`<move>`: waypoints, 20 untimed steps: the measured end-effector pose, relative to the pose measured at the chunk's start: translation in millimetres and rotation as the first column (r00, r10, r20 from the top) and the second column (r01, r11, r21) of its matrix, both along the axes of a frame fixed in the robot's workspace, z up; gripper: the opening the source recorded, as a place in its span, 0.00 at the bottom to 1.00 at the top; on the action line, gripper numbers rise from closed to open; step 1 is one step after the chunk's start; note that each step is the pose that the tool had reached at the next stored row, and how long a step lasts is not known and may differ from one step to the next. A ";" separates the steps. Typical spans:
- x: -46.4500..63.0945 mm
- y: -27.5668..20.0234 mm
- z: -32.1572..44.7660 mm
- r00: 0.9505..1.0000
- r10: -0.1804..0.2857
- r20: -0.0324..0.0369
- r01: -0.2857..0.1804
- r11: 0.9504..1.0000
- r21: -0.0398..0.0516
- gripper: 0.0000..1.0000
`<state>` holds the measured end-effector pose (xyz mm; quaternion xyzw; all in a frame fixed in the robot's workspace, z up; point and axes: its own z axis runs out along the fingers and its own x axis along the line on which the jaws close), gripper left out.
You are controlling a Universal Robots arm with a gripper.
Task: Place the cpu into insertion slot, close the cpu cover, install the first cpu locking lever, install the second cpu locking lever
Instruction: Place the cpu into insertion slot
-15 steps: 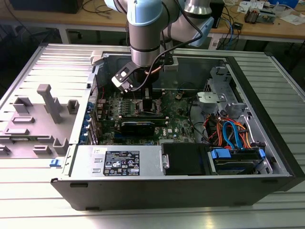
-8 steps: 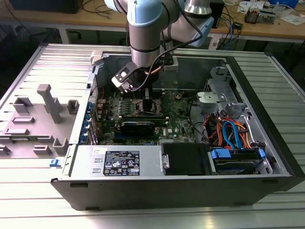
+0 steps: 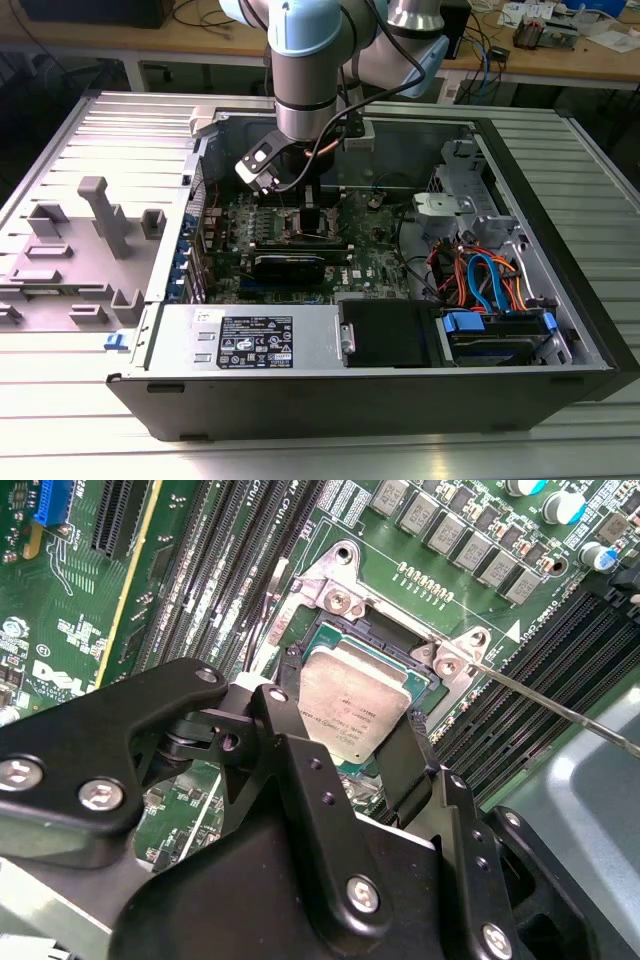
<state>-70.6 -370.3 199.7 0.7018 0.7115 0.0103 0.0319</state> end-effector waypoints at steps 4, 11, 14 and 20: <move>0.0 0.0 0.0 1.000 0.000 0.000 0.000 1.000 0.000 0.55; 0.0 0.1 -0.5 1.000 -0.002 0.000 0.002 1.000 0.000 0.55; -0.2 0.2 -0.5 1.000 -0.005 0.000 0.005 1.000 0.010 0.55; -0.1 0.2 -2.1 1.000 -0.009 0.000 0.009 1.000 0.010 0.55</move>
